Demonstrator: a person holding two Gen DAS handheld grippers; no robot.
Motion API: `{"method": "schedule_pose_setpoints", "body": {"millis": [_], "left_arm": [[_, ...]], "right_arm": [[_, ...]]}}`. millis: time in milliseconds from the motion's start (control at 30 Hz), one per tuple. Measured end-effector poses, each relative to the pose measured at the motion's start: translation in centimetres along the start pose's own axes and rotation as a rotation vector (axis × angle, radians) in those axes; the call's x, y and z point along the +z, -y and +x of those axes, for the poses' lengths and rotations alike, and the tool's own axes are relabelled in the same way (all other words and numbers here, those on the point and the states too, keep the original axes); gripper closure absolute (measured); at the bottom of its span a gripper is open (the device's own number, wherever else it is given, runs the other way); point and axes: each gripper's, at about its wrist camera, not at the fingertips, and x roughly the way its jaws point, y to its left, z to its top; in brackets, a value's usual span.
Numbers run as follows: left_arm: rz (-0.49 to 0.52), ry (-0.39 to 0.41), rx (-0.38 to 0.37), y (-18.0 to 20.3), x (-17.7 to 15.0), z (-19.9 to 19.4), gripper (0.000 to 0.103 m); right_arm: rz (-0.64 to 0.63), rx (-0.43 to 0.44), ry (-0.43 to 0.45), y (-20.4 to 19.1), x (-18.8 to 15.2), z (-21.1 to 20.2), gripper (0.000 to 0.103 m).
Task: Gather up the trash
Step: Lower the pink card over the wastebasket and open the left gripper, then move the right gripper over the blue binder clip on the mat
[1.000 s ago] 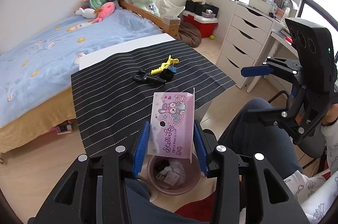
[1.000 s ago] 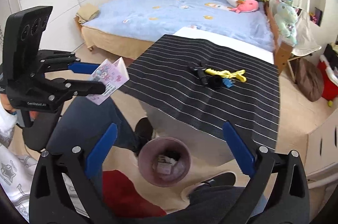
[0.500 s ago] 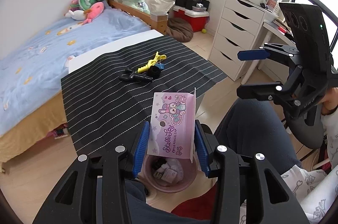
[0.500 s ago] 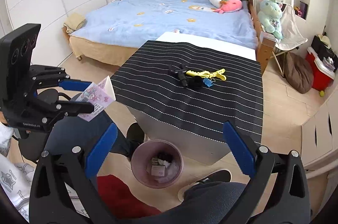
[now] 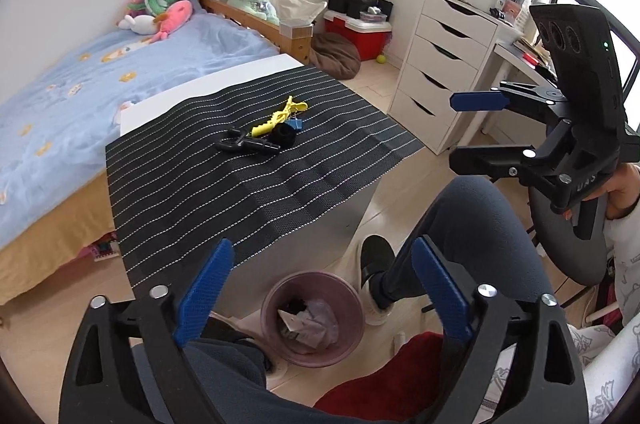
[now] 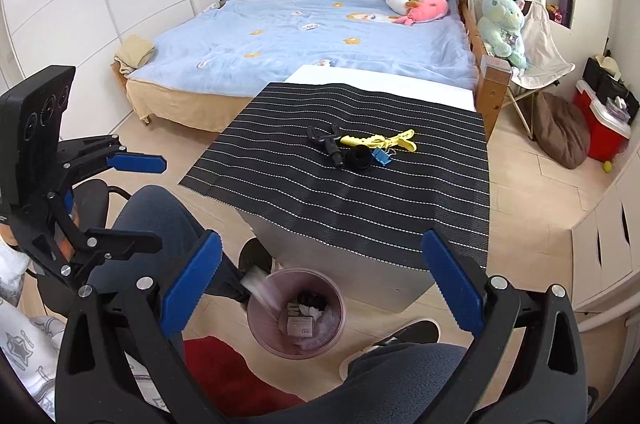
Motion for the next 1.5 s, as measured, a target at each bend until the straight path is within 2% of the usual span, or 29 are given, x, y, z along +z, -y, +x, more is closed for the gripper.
{"method": "schedule_pose_setpoints", "body": {"millis": [100,367,767,967,1267,1500], "left_arm": [[-0.009,0.017,0.014,-0.3,0.0,-0.2,0.008],[-0.047,0.036,0.052,-1.4,-0.1,-0.3,0.008],[-0.093,0.086,0.064,-2.8,0.1,-0.3,0.008],[-0.104,0.095,0.071,-3.5,0.7,0.0,0.008],[-0.099,0.102,0.072,-4.0,1.6,0.5,0.008],[-0.093,0.108,0.069,-4.2,2.0,0.9,0.008]], "right_arm": [[-0.007,0.004,-0.005,-0.3,0.0,0.2,0.005],[-0.004,-0.01,-0.018,-0.5,-0.2,0.8,0.005],[0.017,-0.043,0.003,0.5,0.7,1.5,0.005],[-0.015,-0.059,0.04,1.1,2.3,1.5,0.005],[-0.045,-0.066,0.032,2.3,5.5,3.0,0.005],[-0.052,-0.06,-0.039,4.3,7.7,6.5,0.005]]}}
